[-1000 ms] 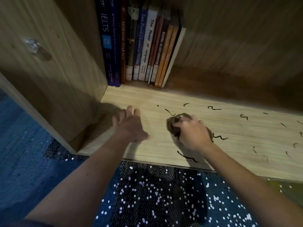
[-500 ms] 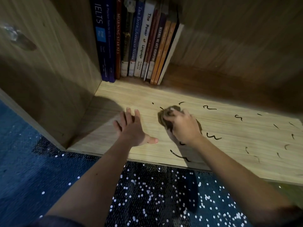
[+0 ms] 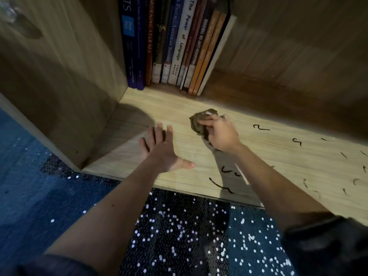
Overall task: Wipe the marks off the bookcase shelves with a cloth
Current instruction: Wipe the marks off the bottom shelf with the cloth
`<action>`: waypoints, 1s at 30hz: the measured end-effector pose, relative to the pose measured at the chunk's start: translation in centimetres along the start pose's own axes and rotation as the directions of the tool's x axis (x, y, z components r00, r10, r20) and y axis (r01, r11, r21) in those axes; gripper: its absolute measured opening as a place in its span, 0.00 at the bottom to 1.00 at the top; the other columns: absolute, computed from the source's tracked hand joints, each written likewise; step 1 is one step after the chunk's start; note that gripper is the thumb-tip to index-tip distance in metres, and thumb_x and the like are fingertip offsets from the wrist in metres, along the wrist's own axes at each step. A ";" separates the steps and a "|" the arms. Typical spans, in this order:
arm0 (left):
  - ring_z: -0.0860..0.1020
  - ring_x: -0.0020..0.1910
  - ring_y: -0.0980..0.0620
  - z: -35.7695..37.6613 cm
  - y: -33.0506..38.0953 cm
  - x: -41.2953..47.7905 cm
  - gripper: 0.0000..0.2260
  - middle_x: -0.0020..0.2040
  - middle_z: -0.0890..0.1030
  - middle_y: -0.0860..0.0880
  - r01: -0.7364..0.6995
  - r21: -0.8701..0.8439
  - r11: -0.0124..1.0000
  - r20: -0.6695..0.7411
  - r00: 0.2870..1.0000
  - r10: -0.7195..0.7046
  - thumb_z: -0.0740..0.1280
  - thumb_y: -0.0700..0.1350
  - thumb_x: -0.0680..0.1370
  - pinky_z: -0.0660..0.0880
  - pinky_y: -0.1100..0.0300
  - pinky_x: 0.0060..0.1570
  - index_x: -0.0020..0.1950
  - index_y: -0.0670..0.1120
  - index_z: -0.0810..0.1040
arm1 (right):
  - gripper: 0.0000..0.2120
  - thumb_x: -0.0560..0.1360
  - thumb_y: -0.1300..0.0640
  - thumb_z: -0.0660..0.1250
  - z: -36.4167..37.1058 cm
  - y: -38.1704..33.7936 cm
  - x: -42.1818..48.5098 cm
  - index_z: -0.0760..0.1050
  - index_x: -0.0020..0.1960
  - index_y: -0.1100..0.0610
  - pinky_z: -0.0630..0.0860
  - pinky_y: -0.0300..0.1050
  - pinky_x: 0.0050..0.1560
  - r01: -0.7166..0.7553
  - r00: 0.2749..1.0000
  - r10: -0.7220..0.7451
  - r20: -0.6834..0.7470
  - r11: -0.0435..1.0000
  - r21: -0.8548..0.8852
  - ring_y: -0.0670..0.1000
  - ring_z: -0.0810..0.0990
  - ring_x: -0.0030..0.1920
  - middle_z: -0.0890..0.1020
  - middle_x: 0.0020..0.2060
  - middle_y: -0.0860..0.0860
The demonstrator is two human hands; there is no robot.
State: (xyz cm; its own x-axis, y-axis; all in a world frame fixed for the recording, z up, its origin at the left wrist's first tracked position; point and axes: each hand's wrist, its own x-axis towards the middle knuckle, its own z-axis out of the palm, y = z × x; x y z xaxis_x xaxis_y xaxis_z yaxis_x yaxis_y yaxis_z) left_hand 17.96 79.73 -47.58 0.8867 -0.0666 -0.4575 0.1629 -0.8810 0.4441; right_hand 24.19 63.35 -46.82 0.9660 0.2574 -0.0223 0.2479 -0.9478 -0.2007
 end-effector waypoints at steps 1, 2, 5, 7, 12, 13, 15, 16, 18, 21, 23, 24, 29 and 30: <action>0.28 0.72 0.43 0.0 0.0 -0.1 0.57 0.73 0.28 0.45 -0.003 -0.006 1.000 -0.001 1.000 0.003 0.70 0.66 0.65 0.32 0.43 0.68 0.75 0.48 0.32 | 0.21 0.76 0.61 0.59 0.2 -1.0 -0.1 0.71 0.66 0.46 0.66 0.52 0.60 -0.017 1.000 0.017 0.002 1.000 0.000 0.56 0.65 0.59 0.68 0.69 0.47; 0.28 0.72 0.43 0.1 0.0 0.0 0.57 0.73 0.29 0.45 -0.008 -0.008 1.000 -0.006 1.000 0.008 0.70 0.65 0.65 0.32 0.43 0.68 0.75 0.48 0.32 | 0.21 0.75 0.60 0.60 0.5 -1.8 -0.8 0.71 0.66 0.46 0.65 0.52 0.60 -0.003 1.000 0.003 0.003 1.000 -0.008 0.56 0.65 0.60 0.68 0.69 0.47; 0.29 0.72 0.43 -0.1 0.1 -0.1 0.57 0.74 0.29 0.45 -0.015 -0.005 1.000 -0.005 1.000 0.015 0.70 0.65 0.65 0.32 0.43 0.68 0.75 0.48 0.32 | 0.23 0.74 0.61 0.62 0.6 -2.4 -5.2 0.70 0.66 0.45 0.64 0.51 0.57 0.120 0.992 -0.120 -0.033 0.993 0.006 0.54 0.65 0.60 0.69 0.68 0.44; 0.28 0.71 0.43 -0.1 0.1 0.0 0.57 0.74 0.29 0.45 -0.013 -0.002 1.000 0.000 1.000 0.013 0.70 0.66 0.65 0.32 0.43 0.68 0.75 0.48 0.32 | 0.23 0.74 0.63 0.62 0.1 -0.9 -4.8 0.72 0.65 0.45 0.63 0.51 0.58 0.084 0.996 -0.085 -0.039 0.996 -0.033 0.54 0.65 0.61 0.69 0.68 0.44; 0.28 0.71 0.44 0.1 -0.1 0.1 0.57 0.74 0.29 0.46 -0.011 -0.014 1.000 -0.010 1.000 0.011 0.71 0.66 0.64 0.32 0.43 0.68 0.75 0.48 0.32 | 0.20 0.75 0.62 0.61 -0.2 -2.2 2.7 0.74 0.63 0.45 0.59 0.53 0.64 -0.128 0.991 0.126 -0.035 0.991 -0.045 0.56 0.63 0.64 0.69 0.68 0.48; 0.28 0.71 0.44 0.2 -0.1 0.0 0.57 0.74 0.29 0.46 -0.008 -0.017 1.000 -0.009 1.000 0.008 0.71 0.66 0.64 0.31 0.43 0.68 0.75 0.48 0.32 | 0.20 0.75 0.61 0.61 0.1 -3.1 2.9 0.74 0.63 0.45 0.59 0.53 0.64 -0.103 0.994 0.103 -0.026 0.994 -0.035 0.56 0.63 0.65 0.69 0.68 0.47; 0.28 0.71 0.45 0.3 -0.1 0.1 0.58 0.74 0.29 0.46 -0.003 -0.011 1.000 -0.013 1.000 0.003 0.71 0.66 0.64 0.32 0.43 0.68 0.75 0.48 0.32 | 0.20 0.74 0.58 0.63 0.7 -4.0 1.1 0.72 0.64 0.44 0.59 0.50 0.61 0.003 1.000 -0.003 -0.006 0.998 -0.065 0.55 0.61 0.65 0.67 0.69 0.45; 0.28 0.71 0.45 0.3 -0.1 0.2 0.58 0.74 0.29 0.46 0.001 -0.008 1.000 -0.017 1.000 -0.001 0.71 0.66 0.64 0.32 0.43 0.68 0.75 0.48 0.32 | 0.22 0.73 0.57 0.64 1.0 -3.8 -0.3 0.71 0.65 0.43 0.60 0.49 0.59 0.075 0.997 -0.077 -0.016 0.991 -0.108 0.54 0.61 0.64 0.67 0.69 0.45; 0.28 0.71 0.45 0.2 -0.1 0.3 0.58 0.74 0.29 0.46 0.000 0.004 1.000 -0.011 1.000 0.000 0.70 0.66 0.64 0.32 0.43 0.68 0.75 0.47 0.32 | 0.23 0.74 0.58 0.64 0.8 -2.3 -2.3 0.69 0.67 0.42 0.59 0.47 0.53 0.185 0.982 -0.190 -0.019 0.969 -0.166 0.54 0.63 0.61 0.67 0.68 0.44; 0.27 0.71 0.44 0.1 0.0 0.3 0.58 0.73 0.28 0.46 0.003 0.010 1.000 0.001 1.000 -0.003 0.70 0.66 0.64 0.31 0.43 0.68 0.74 0.47 0.30 | 0.23 0.76 0.61 0.60 -0.5 -0.3 0.8 0.70 0.66 0.43 0.60 0.49 0.57 0.064 0.997 -0.058 0.041 0.984 -0.167 0.55 0.62 0.63 0.67 0.70 0.46; 0.27 0.71 0.44 0.1 0.0 0.2 0.58 0.73 0.28 0.46 0.008 0.007 1.000 -0.004 1.000 -0.008 0.70 0.66 0.64 0.31 0.43 0.68 0.74 0.47 0.31 | 0.21 0.76 0.61 0.60 -0.6 -1.1 3.1 0.71 0.66 0.44 0.60 0.53 0.62 -0.036 0.999 0.040 0.025 0.992 -0.123 0.57 0.62 0.65 0.67 0.70 0.48; 0.27 0.71 0.44 0.1 0.0 0.2 0.59 0.73 0.28 0.45 0.008 0.007 1.000 -0.007 1.000 -0.008 0.70 0.66 0.64 0.31 0.43 0.68 0.74 0.47 0.31 | 0.21 0.76 0.60 0.61 -0.3 -2.0 3.5 0.71 0.66 0.44 0.60 0.53 0.63 -0.050 0.999 0.051 0.008 0.993 -0.111 0.57 0.62 0.65 0.67 0.69 0.48; 0.28 0.71 0.44 0.2 0.0 0.4 0.58 0.73 0.28 0.45 0.011 -0.001 1.000 -0.016 1.000 -0.011 0.70 0.66 0.64 0.32 0.43 0.68 0.74 0.47 0.31 | 0.24 0.73 0.57 0.64 1.5 -3.0 -1.4 0.68 0.67 0.41 0.61 0.49 0.56 0.174 0.983 -0.180 -0.027 0.975 -0.141 0.54 0.63 0.62 0.66 0.69 0.43; 0.28 0.72 0.45 0.3 0.0 0.4 0.58 0.74 0.29 0.46 0.009 -0.011 1.000 -0.011 1.000 -0.009 0.71 0.66 0.64 0.32 0.43 0.68 0.75 0.48 0.31 | 0.25 0.74 0.58 0.64 1.5 -2.5 -1.6 0.67 0.68 0.41 0.61 0.48 0.55 0.192 0.979 -0.199 -0.041 0.971 -0.140 0.54 0.63 0.61 0.66 0.69 0.42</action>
State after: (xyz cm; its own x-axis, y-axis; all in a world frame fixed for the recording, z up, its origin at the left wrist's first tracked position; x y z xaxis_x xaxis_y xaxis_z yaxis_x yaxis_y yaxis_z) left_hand 18.19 79.61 -48.00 0.8898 -0.0539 -0.4531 0.1754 -0.8762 0.4488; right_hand 21.91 65.56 -47.72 0.8993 0.4334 0.0579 0.4366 -0.8975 -0.0627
